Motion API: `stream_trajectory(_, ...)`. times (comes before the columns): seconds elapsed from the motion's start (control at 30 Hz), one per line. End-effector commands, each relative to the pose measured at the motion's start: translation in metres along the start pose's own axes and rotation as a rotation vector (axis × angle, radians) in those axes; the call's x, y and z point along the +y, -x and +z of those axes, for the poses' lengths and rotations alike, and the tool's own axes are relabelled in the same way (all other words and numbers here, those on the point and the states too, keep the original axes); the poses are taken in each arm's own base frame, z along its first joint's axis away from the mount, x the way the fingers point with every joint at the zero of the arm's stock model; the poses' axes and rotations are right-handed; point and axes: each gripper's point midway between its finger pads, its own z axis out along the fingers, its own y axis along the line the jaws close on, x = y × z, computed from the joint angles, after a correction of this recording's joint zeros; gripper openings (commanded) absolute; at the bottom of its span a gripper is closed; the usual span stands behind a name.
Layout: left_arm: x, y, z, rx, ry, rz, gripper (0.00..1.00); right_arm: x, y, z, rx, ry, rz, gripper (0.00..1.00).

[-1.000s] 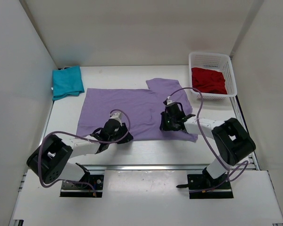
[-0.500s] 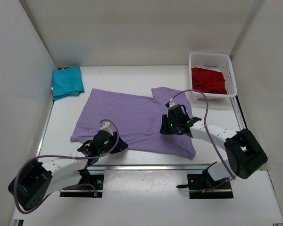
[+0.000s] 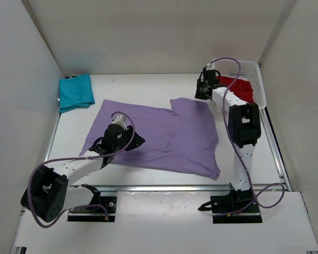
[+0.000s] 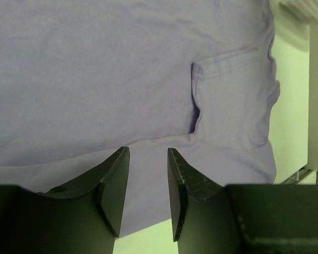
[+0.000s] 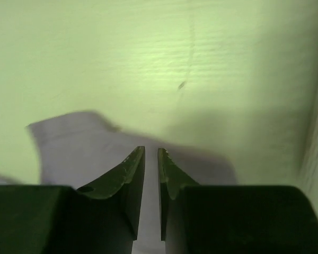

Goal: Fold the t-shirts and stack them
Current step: Grap the side of the flattened tshirt furthest away from the robot with both arms

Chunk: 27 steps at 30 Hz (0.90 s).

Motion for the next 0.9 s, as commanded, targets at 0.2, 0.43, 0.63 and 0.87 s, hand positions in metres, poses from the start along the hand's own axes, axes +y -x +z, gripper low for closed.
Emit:
stream_trajectory(0.2, -0.001, -0.022, 0.01, 0.072, -0.041, 0.012, 0.46, -0.027, 0.003, 0.034, 0.116, -0.148, -0.098, 0.26)
stream_trajectory(0.43, -0.003, -0.013, 0.009, 0.049, -0.041, 0.009, 0.46, 0.002, -0.012, 0.005, 0.133, -0.07, -0.105, 0.47)
stream_trajectory(0.63, -0.004, -0.012, 0.003, 0.036, -0.043, 0.007, 0.46, 0.023, -0.003, -0.02, 0.136, 0.039, -0.069, 0.13)
stream_trajectory(0.87, -0.005, -0.007, 0.0, 0.014, -0.043, 0.007, 0.46, 0.066, -0.013, -0.074, 0.027, 0.019, -0.173, 0.0)
